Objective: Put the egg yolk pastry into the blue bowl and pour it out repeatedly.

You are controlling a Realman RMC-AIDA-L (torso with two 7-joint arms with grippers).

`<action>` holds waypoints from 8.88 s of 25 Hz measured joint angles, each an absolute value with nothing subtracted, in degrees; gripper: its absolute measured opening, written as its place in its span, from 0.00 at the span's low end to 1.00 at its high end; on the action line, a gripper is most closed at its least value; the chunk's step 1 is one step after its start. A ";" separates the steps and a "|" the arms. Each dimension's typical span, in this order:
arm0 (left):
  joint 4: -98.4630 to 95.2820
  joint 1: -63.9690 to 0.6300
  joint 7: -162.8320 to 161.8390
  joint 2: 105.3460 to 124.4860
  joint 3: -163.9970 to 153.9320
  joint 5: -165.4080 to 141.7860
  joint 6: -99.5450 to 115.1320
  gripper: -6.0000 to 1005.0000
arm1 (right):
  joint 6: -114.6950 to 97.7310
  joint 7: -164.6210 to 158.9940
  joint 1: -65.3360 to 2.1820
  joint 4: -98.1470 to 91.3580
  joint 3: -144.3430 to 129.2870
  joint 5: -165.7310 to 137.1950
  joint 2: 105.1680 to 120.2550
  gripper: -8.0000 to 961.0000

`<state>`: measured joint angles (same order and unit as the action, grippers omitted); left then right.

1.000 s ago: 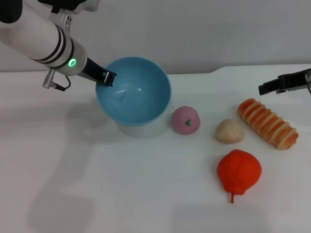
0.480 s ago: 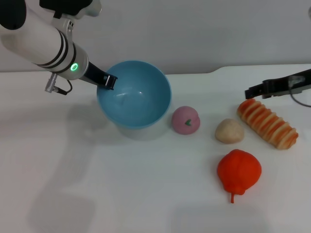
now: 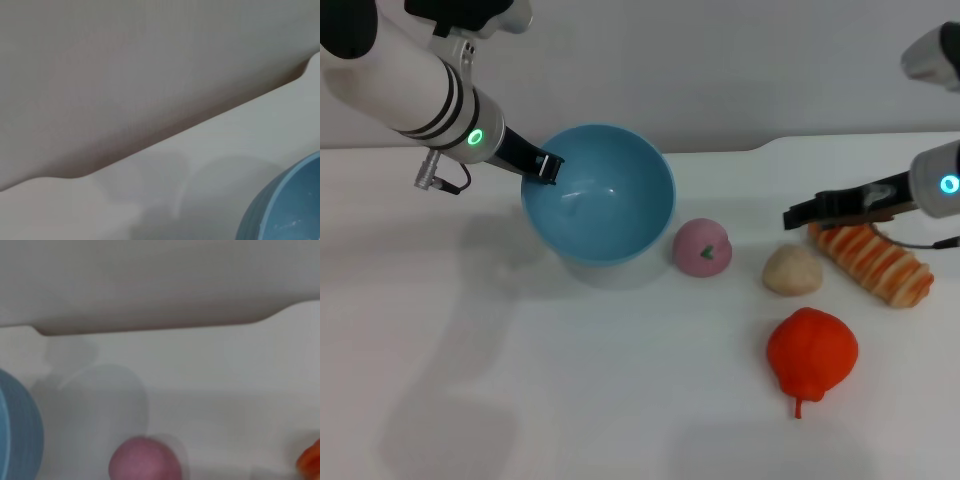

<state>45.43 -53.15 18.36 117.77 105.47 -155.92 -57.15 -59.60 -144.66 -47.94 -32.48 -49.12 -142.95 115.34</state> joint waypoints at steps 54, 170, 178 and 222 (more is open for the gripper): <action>45.86 -53.19 18.28 117.93 102.86 -155.55 -58.45 0.00 | -63.09 -136.31 -46.59 -50.91 -58.12 -128.09 118.24 0.08; 49.29 -49.91 21.92 119.00 64.07 -157.41 15.64 0.00 | -60.47 -20.06 -24.84 -7.38 -68.99 -11.15 119.18 0.55; 48.92 -49.10 26.18 119.02 61.59 -157.22 22.76 0.00 | -60.48 -20.34 -24.80 -7.38 -68.99 -11.21 119.18 0.55; 43.99 -50.96 23.70 117.83 100.73 -151.86 -50.84 0.00 | -36.08 -95.10 -25.47 -44.22 -69.98 -78.84 116.99 0.55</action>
<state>43.99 -50.96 23.71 117.83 100.73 -151.86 -50.84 -36.08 -95.10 -25.47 -44.22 -69.98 -78.84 116.99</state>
